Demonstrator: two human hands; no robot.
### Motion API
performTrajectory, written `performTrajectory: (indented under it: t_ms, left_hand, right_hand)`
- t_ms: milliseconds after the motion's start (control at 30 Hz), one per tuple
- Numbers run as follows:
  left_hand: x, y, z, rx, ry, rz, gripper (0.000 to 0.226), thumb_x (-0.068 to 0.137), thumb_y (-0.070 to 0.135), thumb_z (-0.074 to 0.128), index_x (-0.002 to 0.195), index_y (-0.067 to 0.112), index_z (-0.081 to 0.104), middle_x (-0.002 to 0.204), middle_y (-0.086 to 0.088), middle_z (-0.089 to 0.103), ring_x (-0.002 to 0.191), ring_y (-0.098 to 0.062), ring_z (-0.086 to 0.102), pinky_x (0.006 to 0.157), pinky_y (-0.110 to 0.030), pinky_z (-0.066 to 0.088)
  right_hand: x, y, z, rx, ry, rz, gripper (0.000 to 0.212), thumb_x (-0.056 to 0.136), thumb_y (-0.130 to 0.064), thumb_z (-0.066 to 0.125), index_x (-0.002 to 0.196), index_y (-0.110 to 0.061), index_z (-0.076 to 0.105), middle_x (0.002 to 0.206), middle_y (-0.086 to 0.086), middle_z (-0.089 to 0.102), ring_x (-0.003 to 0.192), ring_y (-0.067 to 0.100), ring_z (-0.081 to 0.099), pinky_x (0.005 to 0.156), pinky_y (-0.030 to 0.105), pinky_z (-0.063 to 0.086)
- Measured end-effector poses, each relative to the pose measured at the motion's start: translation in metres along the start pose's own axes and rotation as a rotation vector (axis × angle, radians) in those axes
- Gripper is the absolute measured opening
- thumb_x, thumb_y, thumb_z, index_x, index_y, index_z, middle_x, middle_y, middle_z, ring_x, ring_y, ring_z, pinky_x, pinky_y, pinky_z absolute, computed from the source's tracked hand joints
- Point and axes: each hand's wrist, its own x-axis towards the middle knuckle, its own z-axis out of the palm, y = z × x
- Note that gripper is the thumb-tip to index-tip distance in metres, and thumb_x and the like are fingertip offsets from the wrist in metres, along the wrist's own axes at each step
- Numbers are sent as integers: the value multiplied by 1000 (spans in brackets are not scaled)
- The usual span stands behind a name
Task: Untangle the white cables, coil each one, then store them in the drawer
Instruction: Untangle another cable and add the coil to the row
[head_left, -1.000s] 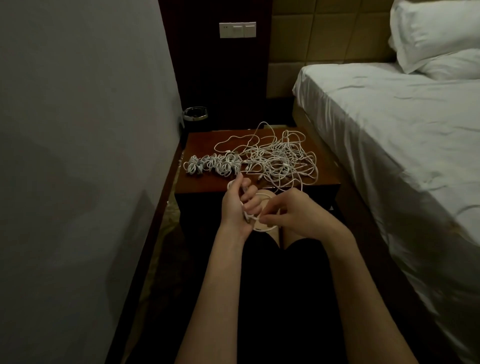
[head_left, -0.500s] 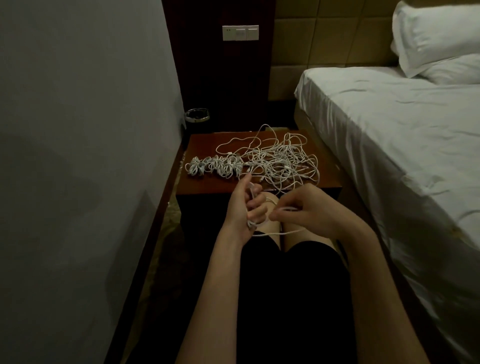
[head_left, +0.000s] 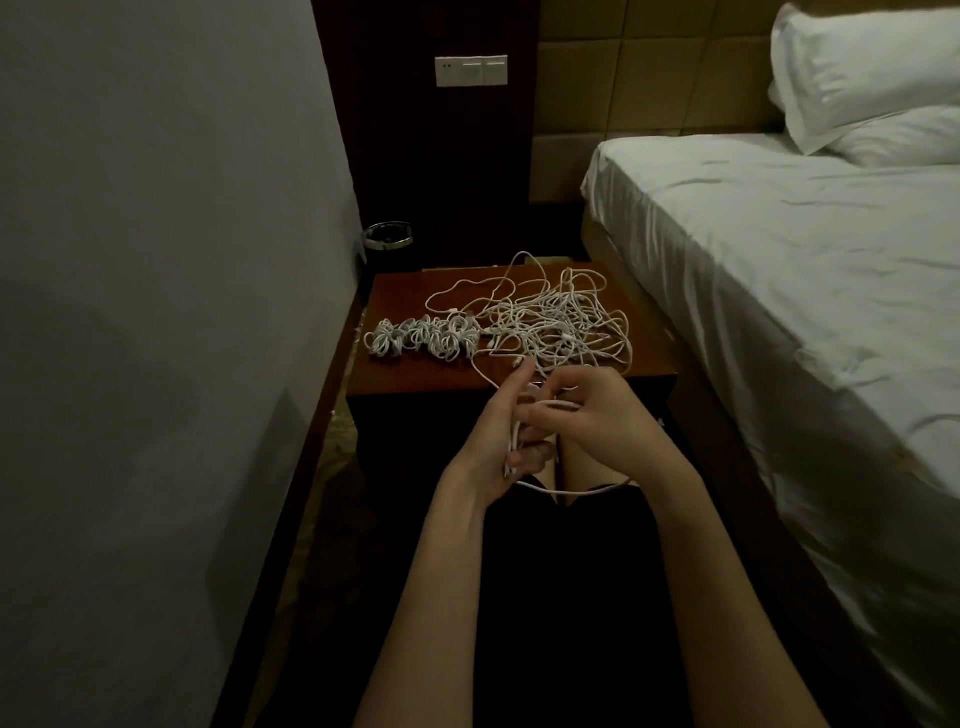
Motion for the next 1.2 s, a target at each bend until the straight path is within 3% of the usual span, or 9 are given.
performTrajectory:
  t_ms: [100, 167, 367, 500, 667, 767, 867, 1067, 1200]
  left_hand:
    - [-4, 3, -2, -14, -67, 26, 50, 86, 55, 48, 54, 17, 52, 42, 6, 29, 26, -3, 20, 31, -13, 12]
    - [-6, 5, -1, 4, -97, 43, 47, 82, 55, 49, 58, 15, 53, 42, 5, 30, 26, -3, 19, 33, -14, 10]
    - [-9, 2, 6, 24, -186, -37, 65, 91, 64, 31, 61, 21, 69, 41, 5, 33, 26, -2, 23, 32, -12, 13]
    - [-13, 4, 5, -23, -272, -32, 41, 92, 46, 39, 73, 14, 57, 40, 7, 36, 24, 1, 23, 28, -10, 14]
    - [-12, 4, 4, 118, -258, -20, 46, 88, 45, 48, 49, 20, 48, 38, 7, 27, 24, -1, 18, 33, -16, 4]
    - [-10, 4, -2, 92, -295, 24, 42, 95, 39, 48, 56, 22, 51, 41, 9, 26, 25, 0, 18, 29, -13, 9]
    - [-7, 2, -1, 83, -260, 71, 40, 95, 41, 41, 64, 18, 51, 41, 6, 27, 25, -2, 21, 29, -12, 15]
    - [-4, 1, 0, 145, -239, 103, 43, 101, 40, 35, 133, 14, 47, 46, 2, 35, 30, -5, 27, 32, -14, 25]
    - [-4, -1, 0, 112, -201, 114, 37, 104, 41, 28, 121, 16, 50, 43, 1, 35, 29, -6, 25, 32, -14, 25]
  right_hand:
    - [-5, -6, -14, 101, -88, -34, 12, 89, -20, 66, 89, -9, 71, 72, 3, 71, 59, 0, 62, 58, 15, 45]
    - [-7, -7, -16, 99, -82, -84, 10, 89, -15, 64, 91, -8, 72, 67, -2, 68, 55, -2, 58, 54, 10, 42]
    - [1, -3, 6, 71, 199, -83, 7, 84, -12, 71, 81, -18, 74, 72, 3, 71, 67, 8, 68, 60, 16, 51]
    - [2, 1, 5, 207, 187, -8, 6, 82, -11, 71, 81, -15, 74, 77, 7, 72, 75, 17, 71, 70, 30, 57]
    - [-1, 5, -2, 489, 42, 73, 11, 86, -19, 66, 86, -13, 75, 76, 18, 61, 67, 22, 57, 66, 31, 45]
    - [-2, 12, -14, 598, 22, 76, 17, 85, -24, 62, 84, -18, 78, 66, 4, 57, 52, 11, 41, 55, 22, 34]
    - [-2, 10, -15, 484, 95, 62, 12, 88, -13, 65, 87, -17, 76, 72, 1, 66, 55, 7, 50, 50, 15, 38]
    - [1, 5, -3, 328, 394, -32, 8, 83, -10, 72, 86, -17, 74, 81, -1, 74, 74, 5, 69, 57, 12, 47]
    - [5, 7, 6, 287, 386, -21, 6, 84, -13, 72, 88, -16, 76, 80, -3, 73, 74, 6, 69, 59, 12, 48]
